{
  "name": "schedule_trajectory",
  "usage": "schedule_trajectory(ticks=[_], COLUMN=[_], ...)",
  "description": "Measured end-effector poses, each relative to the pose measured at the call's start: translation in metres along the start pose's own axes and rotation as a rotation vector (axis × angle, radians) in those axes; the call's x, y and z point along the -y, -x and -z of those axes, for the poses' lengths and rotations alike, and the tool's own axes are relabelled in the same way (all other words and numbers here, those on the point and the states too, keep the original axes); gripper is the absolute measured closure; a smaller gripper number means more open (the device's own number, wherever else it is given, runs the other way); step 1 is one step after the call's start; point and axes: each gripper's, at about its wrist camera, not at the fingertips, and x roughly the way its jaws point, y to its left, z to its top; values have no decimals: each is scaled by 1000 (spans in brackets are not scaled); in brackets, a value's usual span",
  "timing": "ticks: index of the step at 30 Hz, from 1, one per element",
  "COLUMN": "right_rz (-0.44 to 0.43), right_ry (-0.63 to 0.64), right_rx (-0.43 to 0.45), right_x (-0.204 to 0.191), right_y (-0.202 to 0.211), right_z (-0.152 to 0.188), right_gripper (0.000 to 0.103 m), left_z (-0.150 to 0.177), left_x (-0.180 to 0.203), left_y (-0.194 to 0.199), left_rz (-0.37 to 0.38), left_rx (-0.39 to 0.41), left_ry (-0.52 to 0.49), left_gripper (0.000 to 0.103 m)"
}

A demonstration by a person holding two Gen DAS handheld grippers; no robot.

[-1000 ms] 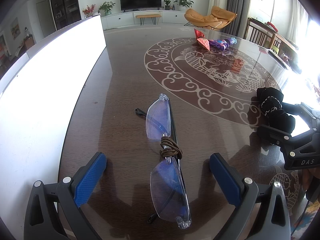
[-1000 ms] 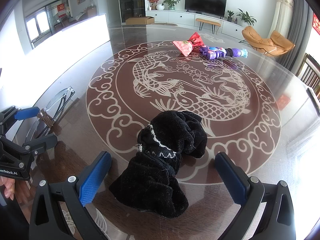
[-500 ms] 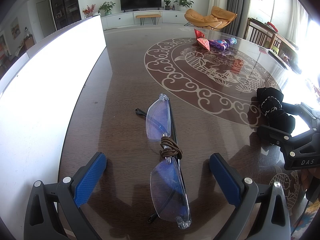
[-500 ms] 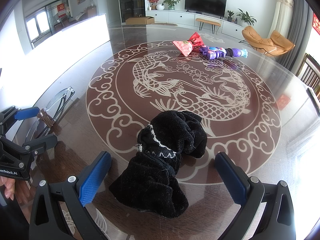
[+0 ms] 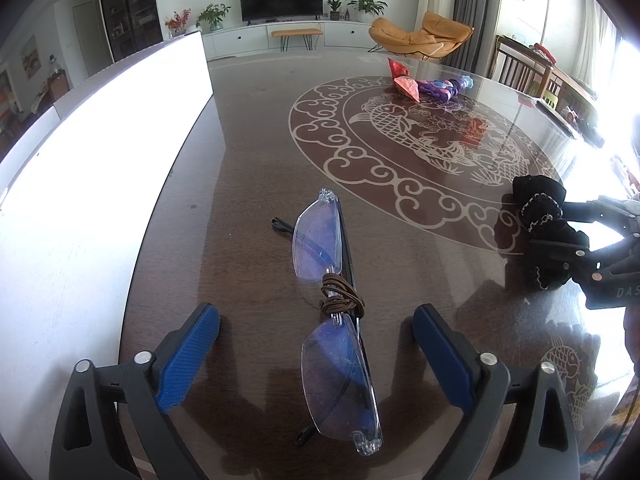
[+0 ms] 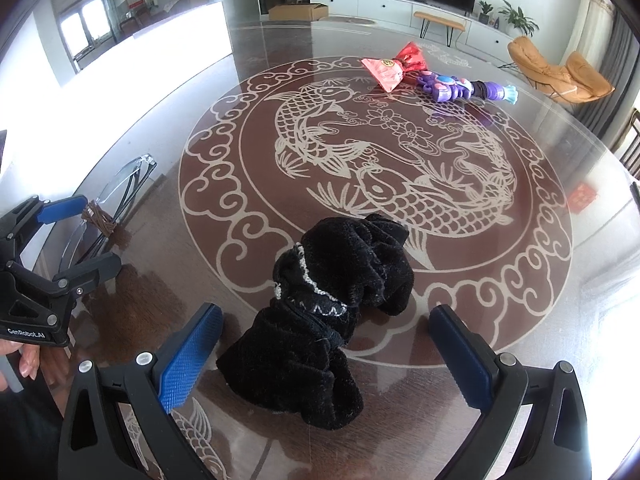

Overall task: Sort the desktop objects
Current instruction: 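Carry the glasses and pouch over the cork-bottomed box and open both tools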

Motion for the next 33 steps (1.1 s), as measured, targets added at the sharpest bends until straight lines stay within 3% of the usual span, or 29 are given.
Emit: schedule_trajectory(ticks=[1,2,3,5,9,16,20,23,29,33], right_rz=[9,1,-9,-17,2,-62,-151,-231,-364,-369], right_ry=[-1,5,2,-1,61,101,174,247,375,405], right_rx=[10,12,1,10,76,172,225,259,281,184], right_x=[1,2,2,1,-12,-50,-102,-157,-274,-328], right_y=[4,7,10,21,52,88,103,110,95,54], right_z=[0,0,1,4,8,-11,-40,-66,-118,-144], right_gripper=[34,47,69,69,69,69,69,69,68,68], left_z=[1,2,2,6,14,12,2,-4,-6,0], left_x=[0,-1,-5,-16,-30,-63,-108,-156,-248,-276], left_y=[4,7,9,23,66,133,167,175,145,120], left_rz=[5,20,62,151,213,258,200,107,-69,-124], left_rx=[17,18,16,54,163,297,348,340,190,93], left_ry=[-5,-1,21,92,166,264,298,337,402,426], left_gripper=[56,69,79,81,81,81,81,81,81,81])
